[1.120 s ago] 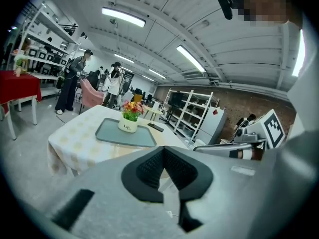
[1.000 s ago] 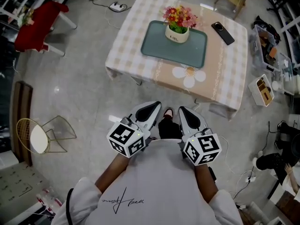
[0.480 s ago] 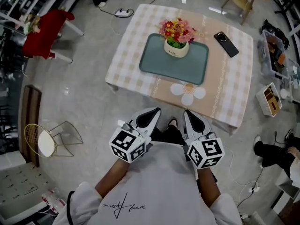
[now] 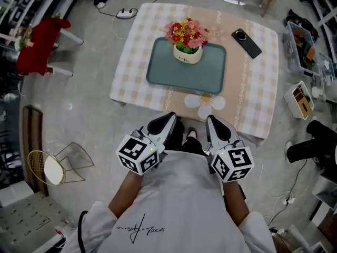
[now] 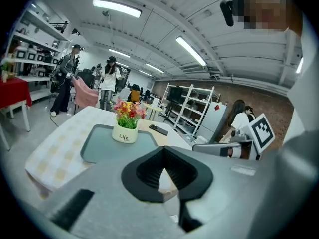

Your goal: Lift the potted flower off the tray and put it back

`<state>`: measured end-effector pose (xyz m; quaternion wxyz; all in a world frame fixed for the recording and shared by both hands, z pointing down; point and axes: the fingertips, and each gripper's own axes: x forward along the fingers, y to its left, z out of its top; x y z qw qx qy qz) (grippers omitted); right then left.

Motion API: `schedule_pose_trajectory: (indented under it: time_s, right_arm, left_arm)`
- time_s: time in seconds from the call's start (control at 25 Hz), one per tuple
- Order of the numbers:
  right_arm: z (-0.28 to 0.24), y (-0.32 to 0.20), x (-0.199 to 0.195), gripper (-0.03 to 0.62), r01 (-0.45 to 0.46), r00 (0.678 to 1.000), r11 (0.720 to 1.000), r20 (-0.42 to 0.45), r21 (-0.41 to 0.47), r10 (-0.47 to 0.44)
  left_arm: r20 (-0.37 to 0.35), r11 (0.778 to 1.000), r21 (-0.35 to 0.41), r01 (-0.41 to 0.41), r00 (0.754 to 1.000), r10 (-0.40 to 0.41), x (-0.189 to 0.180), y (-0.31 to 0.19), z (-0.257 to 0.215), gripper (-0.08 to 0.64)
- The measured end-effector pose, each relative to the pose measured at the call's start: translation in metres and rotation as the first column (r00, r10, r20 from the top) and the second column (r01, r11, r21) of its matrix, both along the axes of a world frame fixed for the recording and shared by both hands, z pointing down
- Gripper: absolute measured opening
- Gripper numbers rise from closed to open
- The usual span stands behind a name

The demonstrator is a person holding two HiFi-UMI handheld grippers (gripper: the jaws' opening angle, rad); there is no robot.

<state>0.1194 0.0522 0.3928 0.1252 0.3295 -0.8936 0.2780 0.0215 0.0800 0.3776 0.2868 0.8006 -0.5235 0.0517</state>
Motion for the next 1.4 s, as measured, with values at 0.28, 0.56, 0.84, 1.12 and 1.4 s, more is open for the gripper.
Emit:
schedule_pose_trajectory:
  time_s: [0.28, 0.56, 0.84, 1.12, 1.4]
  right_arm:
    - [-0.003, -0.044, -0.019, 0.005, -0.043, 0.999, 0.998, -0.027, 0.040, 0.044]
    - [-0.008, -0.082, -0.044, 0.005, -0.096, 0.994, 0.993, -0.036, 0.065, 0.099]
    - [-0.006, -0.101, -0.077, 0.005, -0.118, 0.991, 0.991, -0.052, 0.064, 0.121]
    - [-0.004, -0.119, -0.097, 0.005, -0.142, 0.984, 0.984, -0.097, 0.107, 0.153]
    - [0.012, -0.120, -0.106, 0.014, -0.165, 0.977, 0.983, -0.122, 0.076, 0.173]
  left_arm:
    - [-0.061, 0.999, 0.033, -0.004, 0.998, 0.006, -0.028, -0.059, -0.009, 0.003]
    - [-0.057, 0.999, 0.031, -0.015, 0.998, 0.016, -0.067, -0.099, 0.002, 0.003]
    - [-0.024, 0.997, 0.027, -0.067, 0.997, 0.068, -0.095, -0.127, 0.010, 0.003]
    - [-0.047, 0.980, 0.046, -0.192, 0.980, 0.195, -0.106, -0.147, 0.017, 0.048]
    - [0.003, 0.971, 0.019, -0.240, 0.971, 0.240, -0.119, -0.154, 0.034, 0.088]
